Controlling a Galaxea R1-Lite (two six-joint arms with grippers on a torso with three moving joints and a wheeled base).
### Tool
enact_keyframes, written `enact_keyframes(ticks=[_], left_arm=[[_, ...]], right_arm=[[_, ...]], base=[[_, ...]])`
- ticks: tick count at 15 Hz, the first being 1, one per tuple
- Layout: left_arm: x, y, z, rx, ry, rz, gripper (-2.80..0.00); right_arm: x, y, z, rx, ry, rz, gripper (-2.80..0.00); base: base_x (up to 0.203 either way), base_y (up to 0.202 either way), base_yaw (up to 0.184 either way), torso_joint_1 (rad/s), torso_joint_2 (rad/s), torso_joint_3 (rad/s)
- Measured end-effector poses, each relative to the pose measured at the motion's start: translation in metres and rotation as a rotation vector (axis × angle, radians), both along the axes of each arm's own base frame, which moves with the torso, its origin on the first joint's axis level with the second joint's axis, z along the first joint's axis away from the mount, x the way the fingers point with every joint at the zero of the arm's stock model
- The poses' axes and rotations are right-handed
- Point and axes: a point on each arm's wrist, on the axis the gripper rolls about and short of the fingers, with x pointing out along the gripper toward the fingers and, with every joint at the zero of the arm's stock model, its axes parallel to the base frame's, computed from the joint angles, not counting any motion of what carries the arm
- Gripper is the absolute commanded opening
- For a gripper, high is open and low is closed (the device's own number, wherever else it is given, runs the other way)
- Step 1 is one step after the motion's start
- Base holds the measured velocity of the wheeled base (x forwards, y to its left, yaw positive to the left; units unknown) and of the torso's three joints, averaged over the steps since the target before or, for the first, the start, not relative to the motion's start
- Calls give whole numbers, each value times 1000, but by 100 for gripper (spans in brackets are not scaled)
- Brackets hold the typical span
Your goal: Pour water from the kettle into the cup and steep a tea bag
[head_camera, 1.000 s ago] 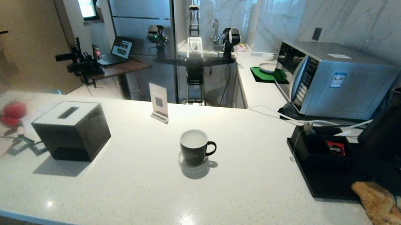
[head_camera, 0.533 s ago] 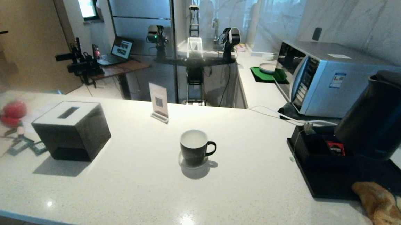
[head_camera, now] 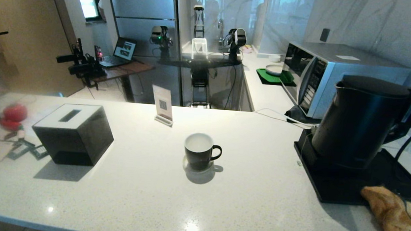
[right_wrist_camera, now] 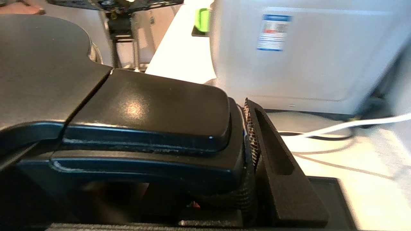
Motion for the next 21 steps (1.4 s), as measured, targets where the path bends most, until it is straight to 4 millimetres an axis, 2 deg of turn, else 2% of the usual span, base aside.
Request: enact_keyframes(ticks=[4,7,21], left_arm=[[0,0,0,0,0,0,-280],[0,0,0,0,0,0,-280],[0,0,0,0,0,0,-280]], right_arm=[[9,42,-3,6,28,26,-280],[12,65,-5,7,46,27,-280],[19,148,-16,-58,99,28,-280]], base=[[0,0,0,0,0,0],[0,0,0,0,0,0],[0,0,0,0,0,0]])
